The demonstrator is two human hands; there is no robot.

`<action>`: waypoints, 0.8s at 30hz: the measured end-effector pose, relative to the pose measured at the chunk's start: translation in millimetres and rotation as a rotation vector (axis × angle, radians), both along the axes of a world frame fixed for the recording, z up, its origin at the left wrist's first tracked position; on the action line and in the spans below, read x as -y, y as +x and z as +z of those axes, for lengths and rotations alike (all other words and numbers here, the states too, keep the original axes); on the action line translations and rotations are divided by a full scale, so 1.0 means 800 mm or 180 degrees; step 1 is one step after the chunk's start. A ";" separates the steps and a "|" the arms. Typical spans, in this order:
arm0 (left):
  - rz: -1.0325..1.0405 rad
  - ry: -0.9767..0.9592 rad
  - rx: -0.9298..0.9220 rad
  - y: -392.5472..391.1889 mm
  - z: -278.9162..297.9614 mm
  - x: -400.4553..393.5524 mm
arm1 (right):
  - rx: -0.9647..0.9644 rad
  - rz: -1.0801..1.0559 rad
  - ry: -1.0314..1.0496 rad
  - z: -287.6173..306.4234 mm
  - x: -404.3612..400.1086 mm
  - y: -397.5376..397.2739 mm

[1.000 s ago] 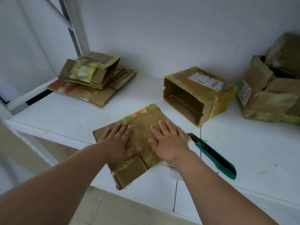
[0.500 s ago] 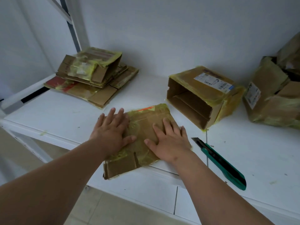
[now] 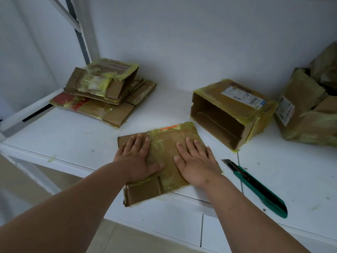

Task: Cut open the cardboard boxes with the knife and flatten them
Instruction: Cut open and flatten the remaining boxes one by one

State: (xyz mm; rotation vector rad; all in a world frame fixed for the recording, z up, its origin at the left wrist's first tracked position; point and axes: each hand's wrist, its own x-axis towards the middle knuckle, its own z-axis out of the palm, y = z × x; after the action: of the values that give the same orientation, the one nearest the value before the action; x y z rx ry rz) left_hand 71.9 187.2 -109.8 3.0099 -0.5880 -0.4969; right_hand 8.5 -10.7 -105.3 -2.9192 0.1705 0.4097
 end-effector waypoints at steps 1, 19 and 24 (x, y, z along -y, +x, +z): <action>-0.0063 -0.0021 0.0021 0.001 -0.002 -0.003 | -0.0013 -0.0006 0.0028 0.001 0.001 0.000; 0.0484 -0.0989 0.0022 -0.013 0.004 -0.027 | 0.0139 -0.0854 0.0341 0.010 0.005 0.004; 0.1168 -0.0841 -0.0087 -0.022 0.008 -0.032 | 0.0463 -0.0856 0.0094 0.019 0.007 -0.006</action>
State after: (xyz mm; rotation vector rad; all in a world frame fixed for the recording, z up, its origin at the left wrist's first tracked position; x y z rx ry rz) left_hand 54.2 212.8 -103.2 2.7588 -0.0821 -0.3992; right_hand 3.6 -16.5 -89.7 -2.8283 0.5222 0.1553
